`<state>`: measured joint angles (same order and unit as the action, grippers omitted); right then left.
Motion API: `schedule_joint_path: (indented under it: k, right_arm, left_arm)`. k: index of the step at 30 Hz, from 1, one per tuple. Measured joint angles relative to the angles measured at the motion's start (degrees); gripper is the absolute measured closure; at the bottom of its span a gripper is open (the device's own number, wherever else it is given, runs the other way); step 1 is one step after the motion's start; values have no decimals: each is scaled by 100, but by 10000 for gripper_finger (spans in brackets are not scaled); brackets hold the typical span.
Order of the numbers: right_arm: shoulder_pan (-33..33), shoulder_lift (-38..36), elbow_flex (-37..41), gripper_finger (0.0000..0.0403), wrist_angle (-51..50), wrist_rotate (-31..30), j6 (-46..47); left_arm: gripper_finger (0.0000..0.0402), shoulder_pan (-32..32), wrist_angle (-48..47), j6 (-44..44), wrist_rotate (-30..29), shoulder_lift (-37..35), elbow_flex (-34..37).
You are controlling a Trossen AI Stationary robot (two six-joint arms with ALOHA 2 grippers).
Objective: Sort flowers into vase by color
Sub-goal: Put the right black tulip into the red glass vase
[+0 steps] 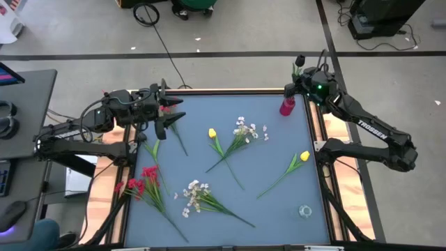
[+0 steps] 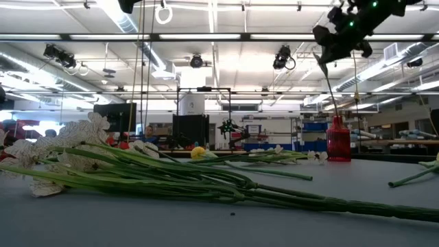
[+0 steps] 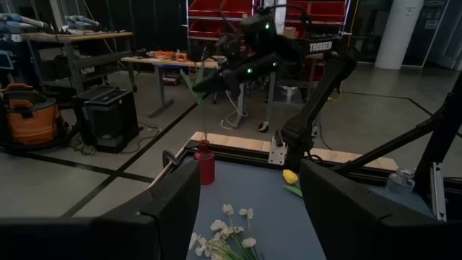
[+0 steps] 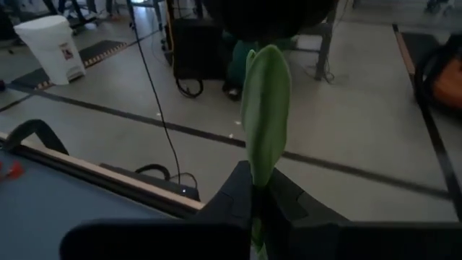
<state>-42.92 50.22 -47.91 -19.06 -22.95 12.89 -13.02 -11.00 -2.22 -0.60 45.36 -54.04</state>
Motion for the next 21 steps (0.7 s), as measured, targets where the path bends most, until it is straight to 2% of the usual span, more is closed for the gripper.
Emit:
schedule_joint_path:
  k: [8, 15, 21]
  right_arm:
    - [-242, 65, 389, 296, -94, -114, 363]
    - [-445, 65, 440, 279, -270, 221, 324]
    - [-654, 100, 3, 262, -1533, 466, 574]
  left_arm:
    - [159, 2, 2, -2, 2, 0, 0]
    - [159, 2, 0, -2, 2, 0, 0]
    - [159, 2, 2, -2, 1, 0, 0]
